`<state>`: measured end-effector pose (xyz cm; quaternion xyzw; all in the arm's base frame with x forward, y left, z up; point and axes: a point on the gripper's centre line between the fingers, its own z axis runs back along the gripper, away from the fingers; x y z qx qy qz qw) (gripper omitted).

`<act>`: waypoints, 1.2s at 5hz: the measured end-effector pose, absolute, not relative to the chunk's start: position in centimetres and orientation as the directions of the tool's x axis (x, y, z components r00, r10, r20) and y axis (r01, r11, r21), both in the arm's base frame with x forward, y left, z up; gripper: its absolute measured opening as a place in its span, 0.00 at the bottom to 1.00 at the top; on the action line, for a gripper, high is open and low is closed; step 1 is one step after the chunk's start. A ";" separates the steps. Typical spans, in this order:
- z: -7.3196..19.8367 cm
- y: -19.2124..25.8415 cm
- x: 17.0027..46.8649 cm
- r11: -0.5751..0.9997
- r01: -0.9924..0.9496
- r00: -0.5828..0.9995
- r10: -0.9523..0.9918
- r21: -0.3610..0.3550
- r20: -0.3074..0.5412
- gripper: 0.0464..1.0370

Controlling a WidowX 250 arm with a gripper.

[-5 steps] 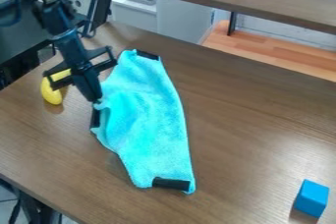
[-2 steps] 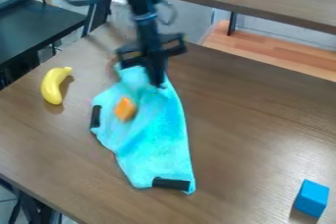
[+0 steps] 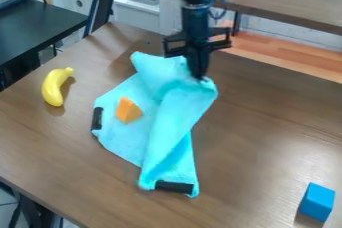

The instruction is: Unfold the cloth from bottom left to top right

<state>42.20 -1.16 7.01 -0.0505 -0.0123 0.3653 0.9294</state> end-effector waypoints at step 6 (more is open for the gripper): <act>5.6 -9.8 48.2 0.784 -0.609 0.791 0.610 -0.120 -0.035 0.00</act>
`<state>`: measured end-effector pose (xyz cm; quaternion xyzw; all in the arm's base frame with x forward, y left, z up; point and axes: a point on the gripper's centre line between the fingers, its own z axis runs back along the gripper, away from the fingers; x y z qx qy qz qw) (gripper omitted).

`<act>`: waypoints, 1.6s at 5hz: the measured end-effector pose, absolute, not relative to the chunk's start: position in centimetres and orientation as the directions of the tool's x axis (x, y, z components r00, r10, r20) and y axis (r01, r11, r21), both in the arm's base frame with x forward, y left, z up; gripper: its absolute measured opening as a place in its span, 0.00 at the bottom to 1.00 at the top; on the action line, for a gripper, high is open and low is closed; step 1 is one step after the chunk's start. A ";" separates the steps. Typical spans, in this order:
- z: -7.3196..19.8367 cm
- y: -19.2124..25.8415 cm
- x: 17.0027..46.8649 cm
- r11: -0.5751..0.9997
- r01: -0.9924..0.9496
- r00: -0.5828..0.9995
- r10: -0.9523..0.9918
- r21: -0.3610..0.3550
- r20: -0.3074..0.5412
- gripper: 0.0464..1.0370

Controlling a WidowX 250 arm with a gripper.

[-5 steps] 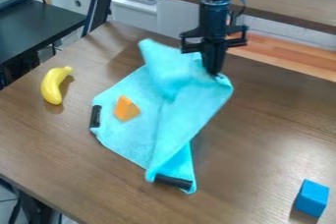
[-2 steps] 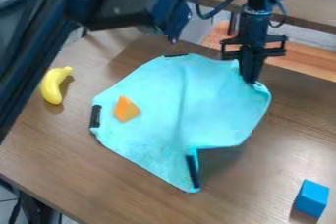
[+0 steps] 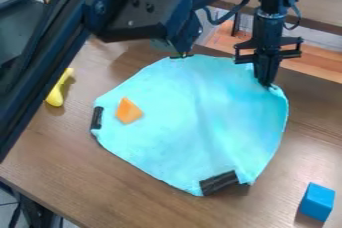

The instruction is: Unfold the cloth from bottom left to top right

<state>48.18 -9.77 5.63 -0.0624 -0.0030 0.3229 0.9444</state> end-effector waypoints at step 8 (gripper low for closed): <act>16.7 -1.0 38.8 0.891 -0.443 0.895 0.435 0.096 0.095 0.96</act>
